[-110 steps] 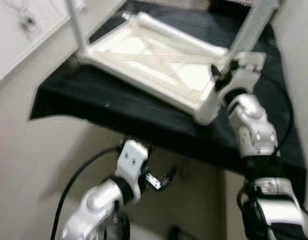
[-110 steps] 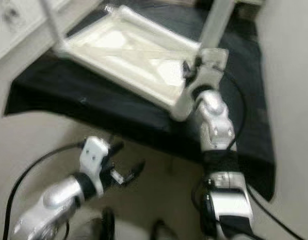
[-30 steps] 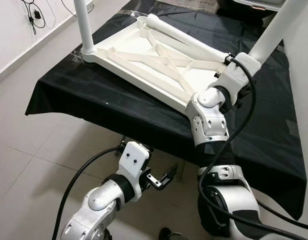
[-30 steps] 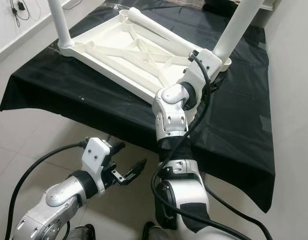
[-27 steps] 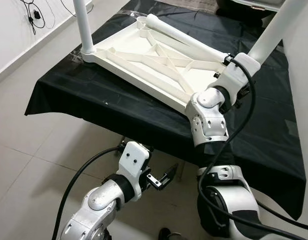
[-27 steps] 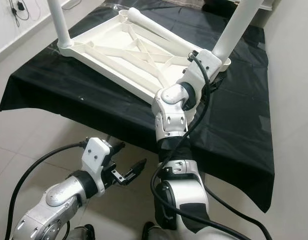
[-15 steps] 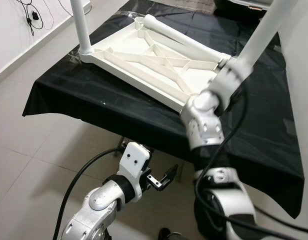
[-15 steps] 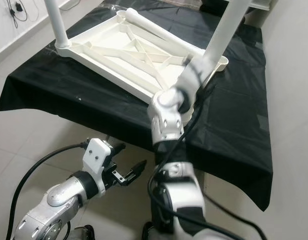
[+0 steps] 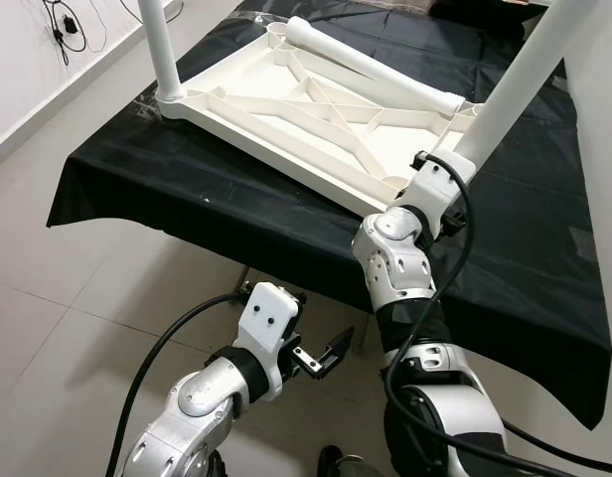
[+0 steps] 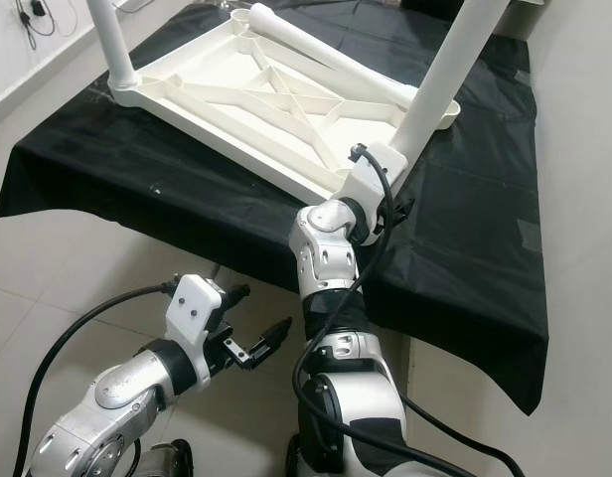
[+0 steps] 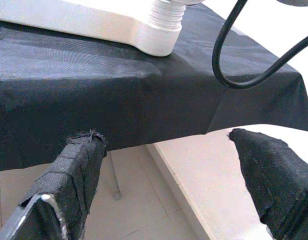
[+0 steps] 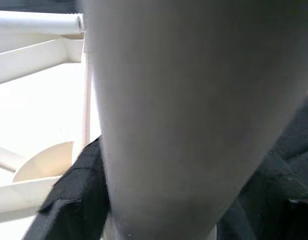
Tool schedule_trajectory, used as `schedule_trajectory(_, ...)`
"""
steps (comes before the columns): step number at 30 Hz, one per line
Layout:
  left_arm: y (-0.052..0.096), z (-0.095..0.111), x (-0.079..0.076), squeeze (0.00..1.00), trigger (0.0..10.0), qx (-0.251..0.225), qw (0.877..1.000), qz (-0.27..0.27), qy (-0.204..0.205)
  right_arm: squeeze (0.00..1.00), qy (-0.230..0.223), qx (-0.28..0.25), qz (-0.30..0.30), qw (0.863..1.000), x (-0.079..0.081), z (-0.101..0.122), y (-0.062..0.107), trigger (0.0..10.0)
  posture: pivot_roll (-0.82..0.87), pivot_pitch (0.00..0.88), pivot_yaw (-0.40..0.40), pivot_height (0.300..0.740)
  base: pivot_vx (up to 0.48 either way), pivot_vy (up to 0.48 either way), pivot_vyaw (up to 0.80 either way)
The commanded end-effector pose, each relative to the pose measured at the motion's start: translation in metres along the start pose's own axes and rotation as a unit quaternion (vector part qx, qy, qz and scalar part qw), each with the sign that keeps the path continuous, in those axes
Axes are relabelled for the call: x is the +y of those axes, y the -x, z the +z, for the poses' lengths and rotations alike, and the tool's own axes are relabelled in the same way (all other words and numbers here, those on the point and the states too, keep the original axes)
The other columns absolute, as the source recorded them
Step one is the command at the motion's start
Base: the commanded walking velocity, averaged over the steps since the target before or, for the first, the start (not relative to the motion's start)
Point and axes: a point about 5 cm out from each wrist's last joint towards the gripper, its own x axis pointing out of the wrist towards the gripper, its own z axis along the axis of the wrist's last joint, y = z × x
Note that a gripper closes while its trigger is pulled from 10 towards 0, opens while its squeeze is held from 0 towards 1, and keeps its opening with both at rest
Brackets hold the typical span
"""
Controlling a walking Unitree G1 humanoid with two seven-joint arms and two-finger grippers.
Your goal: Building children table
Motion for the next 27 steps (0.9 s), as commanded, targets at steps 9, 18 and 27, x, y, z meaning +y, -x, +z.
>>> schedule_trajectory(9,0.000,-0.006,-0.001,0.00,10.0,0.008,1.000,0.000,0.002,0.99,-0.019,0.007,0.013,1.000,0.000,0.000,0.001,10.0,0.08,0.244,-0.068,0.740,0.000,0.000,0.00)
schedule_trajectory(18,-0.003,-0.008,0.000,0.00,10.0,0.009,1.000,0.002,0.003,0.00,-0.023,0.011,0.043,0.999,-0.001,-0.004,0.008,10.0,0.08,0.237,-0.068,0.740,0.000,0.000,0.00)
schedule_trajectory(27,-0.008,-0.011,0.006,0.00,10.0,0.010,1.000,0.007,0.001,0.00,-0.032,0.027,0.084,0.996,-0.005,-0.010,0.015,10.0,0.08,0.215,-0.063,0.740,0.000,0.000,0.00)
